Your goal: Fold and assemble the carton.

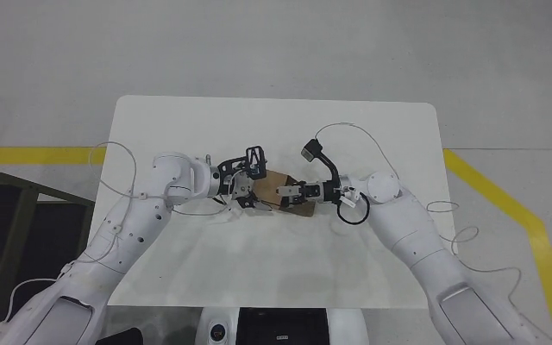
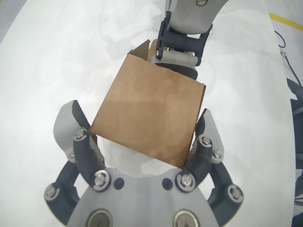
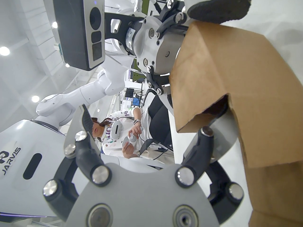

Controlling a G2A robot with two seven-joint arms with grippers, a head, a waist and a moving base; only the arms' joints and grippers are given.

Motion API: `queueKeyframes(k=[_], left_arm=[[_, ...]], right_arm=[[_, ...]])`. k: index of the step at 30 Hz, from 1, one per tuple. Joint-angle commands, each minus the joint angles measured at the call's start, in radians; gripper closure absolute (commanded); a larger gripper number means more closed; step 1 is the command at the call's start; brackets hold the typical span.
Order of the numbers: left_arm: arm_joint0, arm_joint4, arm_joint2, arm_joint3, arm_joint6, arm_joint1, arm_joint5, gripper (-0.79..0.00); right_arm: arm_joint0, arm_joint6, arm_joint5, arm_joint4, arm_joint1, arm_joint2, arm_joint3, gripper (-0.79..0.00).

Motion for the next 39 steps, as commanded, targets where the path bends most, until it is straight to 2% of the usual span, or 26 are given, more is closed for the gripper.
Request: queueKeyframes(k=[1, 6, 18, 22, 27, 32, 39], left_arm=[[0.002, -0.001, -0.003, 0.001, -0.003, 0.002, -0.011, -0.785], [0.011, 0.011, -0.003, -0.006, -0.002, 0.003, -0.004, -0.785], [0.013, 0.016, -0.008, -0.012, 0.001, 0.003, -0.004, -0.785], [0.014, 0.016, -0.011, -0.012, 0.001, 0.004, -0.004, -0.785], [0.016, 0.014, -0.011, -0.012, 0.001, 0.004, -0.006, -0.785], [0.016, 0.013, -0.011, -0.014, 0.001, 0.003, -0.006, -0.785], [0.015, 0.019, -0.011, -0.014, 0.003, 0.003, -0.008, -0.785]], right_arm=[[-0.002, 0.005, 0.005, 0.003, 0.006, 0.012, -0.005, -0.785], [-0.015, 0.037, 0.04, -0.007, 0.03, 0.055, -0.054, -0.785], [-0.076, 0.032, 0.111, -0.08, 0.086, 0.18, -0.127, -0.785], [-0.075, 0.012, 0.106, -0.114, 0.097, 0.207, -0.141, -0.785], [-0.044, 0.007, 0.074, -0.134, 0.095, 0.197, -0.119, -0.785], [0.005, 0.038, 0.038, -0.116, 0.078, 0.15, -0.059, -0.785], [0.073, 0.019, 0.018, -0.122, 0.062, 0.082, 0.004, -0.785]])
